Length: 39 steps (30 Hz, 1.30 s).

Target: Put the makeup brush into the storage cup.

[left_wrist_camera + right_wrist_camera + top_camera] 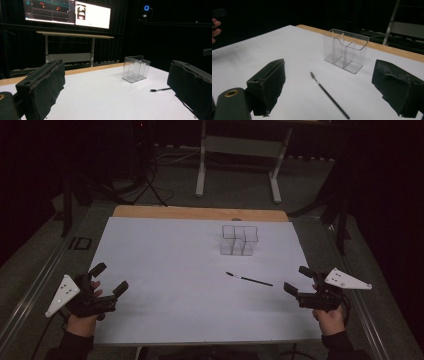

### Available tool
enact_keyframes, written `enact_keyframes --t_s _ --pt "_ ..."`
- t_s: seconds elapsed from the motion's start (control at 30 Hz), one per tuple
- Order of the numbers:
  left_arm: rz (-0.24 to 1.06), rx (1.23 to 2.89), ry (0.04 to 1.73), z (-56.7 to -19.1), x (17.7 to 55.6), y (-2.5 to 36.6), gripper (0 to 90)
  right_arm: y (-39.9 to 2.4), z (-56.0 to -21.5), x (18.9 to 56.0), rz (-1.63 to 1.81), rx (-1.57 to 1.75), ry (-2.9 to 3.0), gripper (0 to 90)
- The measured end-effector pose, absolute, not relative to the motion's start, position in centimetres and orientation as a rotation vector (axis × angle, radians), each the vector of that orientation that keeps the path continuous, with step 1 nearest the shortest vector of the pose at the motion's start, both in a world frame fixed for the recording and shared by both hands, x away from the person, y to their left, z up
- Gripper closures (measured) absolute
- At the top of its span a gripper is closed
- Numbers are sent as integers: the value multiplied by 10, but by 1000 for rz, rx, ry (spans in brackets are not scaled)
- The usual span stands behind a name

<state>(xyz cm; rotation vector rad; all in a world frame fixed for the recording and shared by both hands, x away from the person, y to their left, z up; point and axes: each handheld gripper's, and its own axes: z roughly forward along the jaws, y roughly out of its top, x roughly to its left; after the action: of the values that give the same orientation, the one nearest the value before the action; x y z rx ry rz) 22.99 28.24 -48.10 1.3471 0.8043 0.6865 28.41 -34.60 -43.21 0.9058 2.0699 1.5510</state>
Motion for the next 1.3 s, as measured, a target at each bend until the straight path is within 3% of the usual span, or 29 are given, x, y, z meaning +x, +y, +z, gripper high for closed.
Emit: enact_keyframes --t_s 0.53,1.3 --pt "682 1332 822 -481 228 285 19 -326 -401 328 1443 767 2329 128" --pt "670 1337 814 -481 228 285 18 -284 -411 369 1196 623 2631 169"
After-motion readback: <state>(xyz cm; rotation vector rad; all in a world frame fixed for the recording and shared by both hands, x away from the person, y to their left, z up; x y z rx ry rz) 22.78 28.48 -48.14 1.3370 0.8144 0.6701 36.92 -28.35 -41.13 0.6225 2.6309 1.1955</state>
